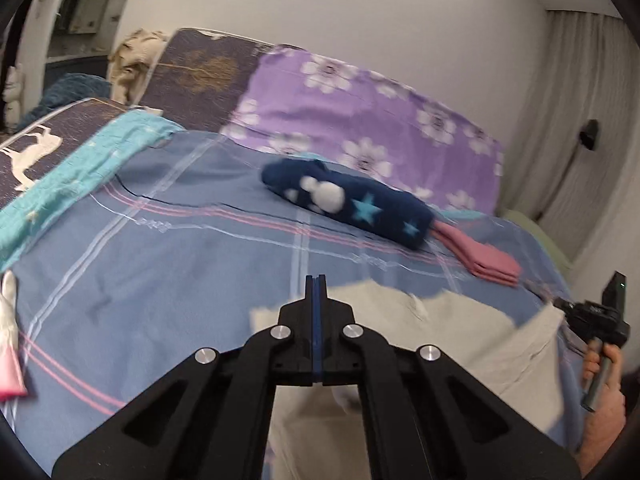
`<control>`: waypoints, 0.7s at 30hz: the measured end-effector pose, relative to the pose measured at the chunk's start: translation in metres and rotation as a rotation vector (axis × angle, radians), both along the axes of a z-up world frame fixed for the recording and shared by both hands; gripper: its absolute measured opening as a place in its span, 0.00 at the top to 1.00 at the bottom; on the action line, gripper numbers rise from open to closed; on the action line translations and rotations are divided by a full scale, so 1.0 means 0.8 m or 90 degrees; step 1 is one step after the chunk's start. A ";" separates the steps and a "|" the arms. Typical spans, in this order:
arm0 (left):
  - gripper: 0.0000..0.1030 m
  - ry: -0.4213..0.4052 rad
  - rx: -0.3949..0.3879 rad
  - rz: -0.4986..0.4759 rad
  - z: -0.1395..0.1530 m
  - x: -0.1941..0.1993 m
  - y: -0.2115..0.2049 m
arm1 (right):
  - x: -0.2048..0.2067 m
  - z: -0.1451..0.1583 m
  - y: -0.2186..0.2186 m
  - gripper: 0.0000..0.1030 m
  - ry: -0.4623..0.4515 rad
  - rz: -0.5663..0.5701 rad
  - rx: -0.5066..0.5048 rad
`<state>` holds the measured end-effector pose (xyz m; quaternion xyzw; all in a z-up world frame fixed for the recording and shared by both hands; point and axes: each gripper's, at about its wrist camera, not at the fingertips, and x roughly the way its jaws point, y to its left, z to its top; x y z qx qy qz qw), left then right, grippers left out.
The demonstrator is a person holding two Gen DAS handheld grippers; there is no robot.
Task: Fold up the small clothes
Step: 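Fold the lifted hem over the shirt body with both tools, then open both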
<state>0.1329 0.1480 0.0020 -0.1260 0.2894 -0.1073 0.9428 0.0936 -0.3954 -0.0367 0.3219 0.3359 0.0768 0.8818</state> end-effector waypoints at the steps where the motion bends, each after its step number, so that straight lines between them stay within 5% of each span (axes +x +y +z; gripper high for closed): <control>1: 1.00 0.016 -0.007 0.011 -0.007 0.011 0.003 | 0.017 -0.014 0.000 0.87 0.042 -0.003 -0.004; 3: 0.86 0.061 -0.024 0.011 -0.026 0.026 0.007 | 0.021 -0.028 0.003 0.61 0.063 -0.009 -0.012; 5: 0.54 0.075 -0.017 -0.002 -0.044 0.021 0.008 | 0.013 -0.037 0.007 0.58 0.058 -0.001 -0.044; 13: 0.48 0.116 0.046 -0.064 -0.085 0.024 -0.006 | 0.015 -0.065 -0.018 0.54 0.091 -0.013 -0.089; 21: 0.53 0.158 0.101 -0.082 -0.104 0.078 -0.037 | 0.048 -0.070 0.011 0.54 0.088 0.024 -0.174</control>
